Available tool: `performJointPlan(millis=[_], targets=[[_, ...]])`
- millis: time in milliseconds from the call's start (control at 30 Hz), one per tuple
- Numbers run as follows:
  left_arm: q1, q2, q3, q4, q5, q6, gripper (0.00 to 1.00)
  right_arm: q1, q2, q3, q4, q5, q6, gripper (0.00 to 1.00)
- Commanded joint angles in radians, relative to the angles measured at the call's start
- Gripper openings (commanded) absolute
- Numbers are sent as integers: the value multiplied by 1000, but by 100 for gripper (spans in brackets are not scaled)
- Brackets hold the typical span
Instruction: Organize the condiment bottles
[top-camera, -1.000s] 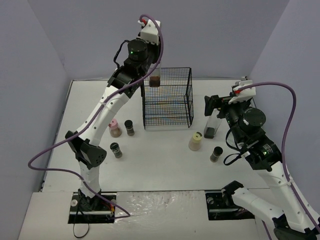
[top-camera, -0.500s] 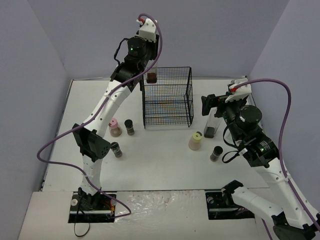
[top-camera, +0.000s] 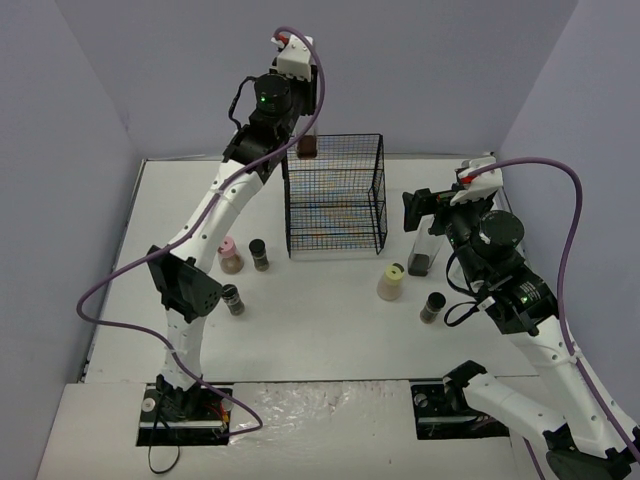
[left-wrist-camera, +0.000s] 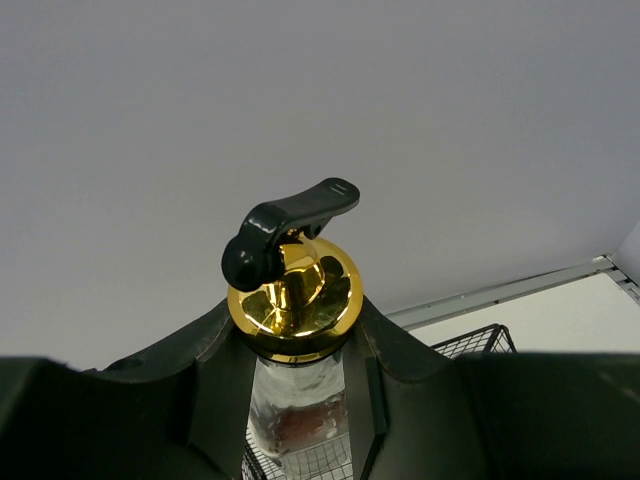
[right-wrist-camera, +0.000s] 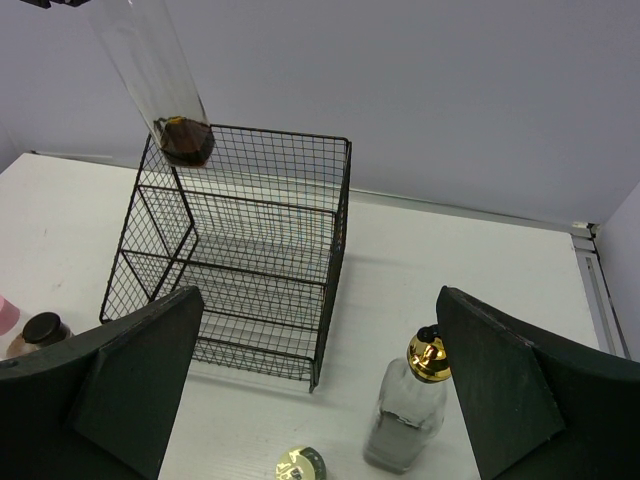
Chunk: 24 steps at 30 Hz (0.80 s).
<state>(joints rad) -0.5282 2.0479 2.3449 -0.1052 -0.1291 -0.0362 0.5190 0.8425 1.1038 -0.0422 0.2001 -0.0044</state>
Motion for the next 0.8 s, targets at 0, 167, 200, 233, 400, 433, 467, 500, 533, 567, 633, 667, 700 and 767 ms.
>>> performJointPlan(millis=[0,167,200,233,400,433,467,500,533,567,633,667,700,767], targets=[[8,-51,-34,191,0,-26,0,10,7,6,65,-13,2,100],[7,-85,-149,249,0,-45,0,9,5,-2,64,-14,3,100],[5,-90,-175,257,0,-45,0,9,4,-4,65,-16,3,100],[7,-91,-176,267,0,-45,0,10,4,-4,65,-17,3,100],[6,-115,-310,366,-6,-38,0,9,4,-16,65,-16,3,100],[7,-118,-332,385,-7,-38,0,9,4,-18,65,-16,3,100],[7,-120,-352,402,-7,-39,0,9,4,-21,65,-15,4,100],[7,-121,-371,418,-7,-40,0,9,4,-23,65,-15,4,100],[7,-122,-388,432,-9,-46,0,9,4,-24,65,-15,4,100],[7,-123,-404,445,-10,-53,0,9,5,-24,65,-16,3,100],[7,-129,-439,473,-9,-66,0,9,7,-28,65,-16,4,100],[8,-135,-462,493,-9,-72,0,9,6,-30,65,-16,3,100],[8,-139,-481,509,-11,-77,0,9,5,-31,65,-16,3,100],[7,-146,-512,533,-18,-83,0,10,3,-33,65,-16,3,100]])
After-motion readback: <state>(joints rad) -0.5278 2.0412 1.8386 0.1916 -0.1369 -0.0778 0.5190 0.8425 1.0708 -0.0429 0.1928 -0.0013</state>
